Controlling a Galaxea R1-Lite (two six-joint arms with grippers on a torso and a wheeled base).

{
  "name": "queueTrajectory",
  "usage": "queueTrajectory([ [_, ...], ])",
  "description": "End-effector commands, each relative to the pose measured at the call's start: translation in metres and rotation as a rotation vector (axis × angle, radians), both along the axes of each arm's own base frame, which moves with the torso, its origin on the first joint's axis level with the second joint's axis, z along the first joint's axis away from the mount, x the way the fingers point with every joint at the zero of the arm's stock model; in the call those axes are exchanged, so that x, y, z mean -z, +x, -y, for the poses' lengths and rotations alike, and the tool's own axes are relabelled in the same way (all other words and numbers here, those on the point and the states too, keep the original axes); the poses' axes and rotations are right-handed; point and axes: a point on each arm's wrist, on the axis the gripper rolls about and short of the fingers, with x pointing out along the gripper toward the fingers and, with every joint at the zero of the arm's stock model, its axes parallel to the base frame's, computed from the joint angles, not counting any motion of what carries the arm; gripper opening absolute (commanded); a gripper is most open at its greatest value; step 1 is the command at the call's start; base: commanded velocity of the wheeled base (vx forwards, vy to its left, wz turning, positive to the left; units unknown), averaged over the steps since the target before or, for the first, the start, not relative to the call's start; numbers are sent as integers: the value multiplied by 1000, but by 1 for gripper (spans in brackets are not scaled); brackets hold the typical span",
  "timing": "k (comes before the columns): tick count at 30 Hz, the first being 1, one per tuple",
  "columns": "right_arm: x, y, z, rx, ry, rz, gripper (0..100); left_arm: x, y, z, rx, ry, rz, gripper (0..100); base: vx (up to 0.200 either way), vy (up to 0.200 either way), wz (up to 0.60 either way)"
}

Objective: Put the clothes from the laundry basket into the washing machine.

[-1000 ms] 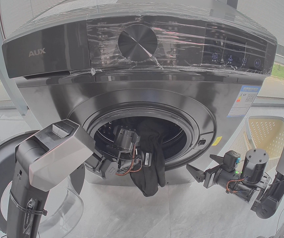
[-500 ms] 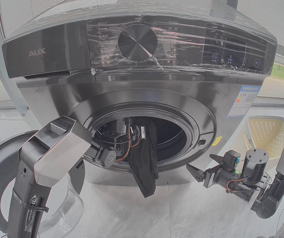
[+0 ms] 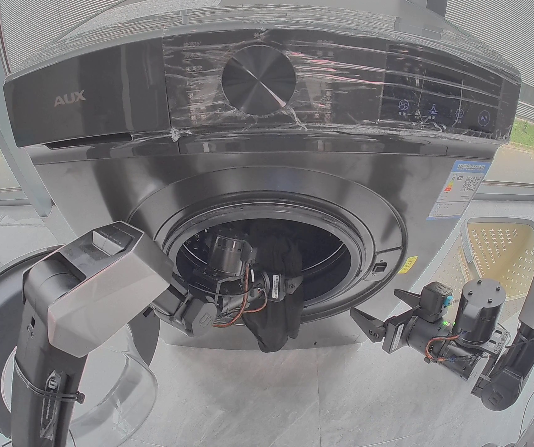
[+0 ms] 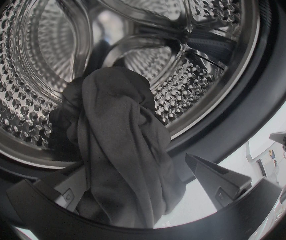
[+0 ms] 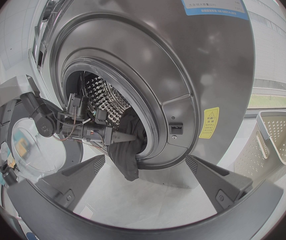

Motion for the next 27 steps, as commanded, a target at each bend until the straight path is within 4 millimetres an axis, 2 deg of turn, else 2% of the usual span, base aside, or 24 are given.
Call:
queueTrajectory([
  [1,0,0,-1,-1,2,2,100,-5,-8,1,16,9,-9,100,0,0,0],
  [2,0,0,-1,-1,2,2,100,-5,-8,1,16,9,-9,100,0,0,0],
  [9,-3,1,-6,-20,12,17,100,32,-4,-3,22,108,-57,100,0,0,0],
  [13,-4,1,-6,-18,16,21,100,35,-2,-5,18,112,-60,100,0,0,0],
  [14,-4,1,-6,-18,15,23,100,35,-2,-5,18,111,-57,0,0,0,0],
  [20,-3,2,-6,-18,15,19,100,16,8,-1,4,65,7,0,0,0,0],
  [23,-4,2,-7,-18,16,24,100,-11,29,-3,-77,3,115,0,0,0,0],
  [27,-4,2,-6,-18,16,24,100,-28,44,-5,-145,-59,194,0,0,0,0],
])
